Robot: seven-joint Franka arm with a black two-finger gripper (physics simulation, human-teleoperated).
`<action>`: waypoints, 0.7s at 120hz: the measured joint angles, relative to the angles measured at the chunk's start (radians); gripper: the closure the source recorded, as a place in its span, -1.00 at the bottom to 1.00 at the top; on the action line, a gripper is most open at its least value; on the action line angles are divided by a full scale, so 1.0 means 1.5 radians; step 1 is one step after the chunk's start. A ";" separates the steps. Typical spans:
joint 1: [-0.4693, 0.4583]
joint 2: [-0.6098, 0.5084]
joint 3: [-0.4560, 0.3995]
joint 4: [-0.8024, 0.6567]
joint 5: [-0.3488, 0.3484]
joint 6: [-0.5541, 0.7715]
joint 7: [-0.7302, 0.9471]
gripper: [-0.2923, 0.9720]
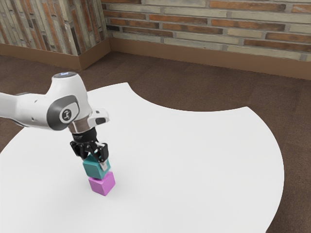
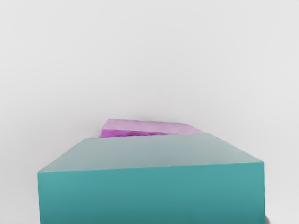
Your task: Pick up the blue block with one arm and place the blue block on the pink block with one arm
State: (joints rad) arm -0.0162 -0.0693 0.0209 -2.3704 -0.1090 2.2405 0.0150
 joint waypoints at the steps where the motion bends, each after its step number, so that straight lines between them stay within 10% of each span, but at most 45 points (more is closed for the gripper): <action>1: 0.001 -0.001 0.000 -0.001 0.000 0.000 -0.001 0.14; 45: 0.004 0.015 -0.011 0.003 0.038 0.000 -0.024 0.13; 84: 0.012 0.004 -0.016 0.008 0.029 -0.001 -0.016 -0.38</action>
State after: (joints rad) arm 0.0014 -0.0636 -0.0026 -2.3590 -0.0660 2.2384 -0.0090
